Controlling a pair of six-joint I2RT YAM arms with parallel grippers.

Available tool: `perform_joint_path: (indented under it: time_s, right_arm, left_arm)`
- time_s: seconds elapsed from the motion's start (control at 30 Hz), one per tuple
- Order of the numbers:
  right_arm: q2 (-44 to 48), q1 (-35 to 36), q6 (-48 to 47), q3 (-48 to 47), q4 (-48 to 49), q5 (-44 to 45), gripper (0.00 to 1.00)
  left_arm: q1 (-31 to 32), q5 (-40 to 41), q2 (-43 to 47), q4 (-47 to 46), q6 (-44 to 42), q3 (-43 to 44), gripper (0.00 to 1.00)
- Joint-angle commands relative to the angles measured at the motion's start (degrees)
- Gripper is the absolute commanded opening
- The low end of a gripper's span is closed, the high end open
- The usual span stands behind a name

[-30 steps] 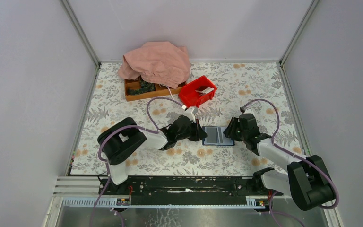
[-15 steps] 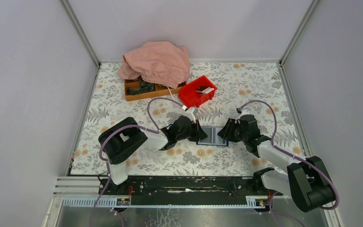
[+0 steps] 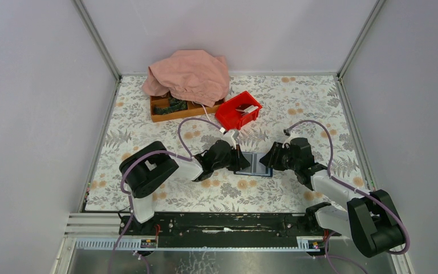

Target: Take the credit cards out of the card holder

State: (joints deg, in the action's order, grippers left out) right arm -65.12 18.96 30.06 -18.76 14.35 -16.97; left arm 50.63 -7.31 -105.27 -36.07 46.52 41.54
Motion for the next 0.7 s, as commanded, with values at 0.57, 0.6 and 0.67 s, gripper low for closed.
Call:
perform_joint_path:
  time_s: [0.57,0.6,0.67]
  right_arm:
    - [-0.26,0.10,2.37,-2.53,8.95,-8.65,0.46]
    - [-0.41,0.12,2.29,-2.71,8.96,-8.61,0.46]
    - [-0.67,0.34,2.28,-3.07,9.07,-8.76,0.46]
  left_arm:
    - [0.26,1.39,5.38,-1.59,-0.73,-2.96,0.09]
    - [0.26,1.67,5.81,-1.48,-0.80,-3.23,0.09]
    - [0.26,2.23,6.93,-1.31,-1.03,-3.83,0.09]
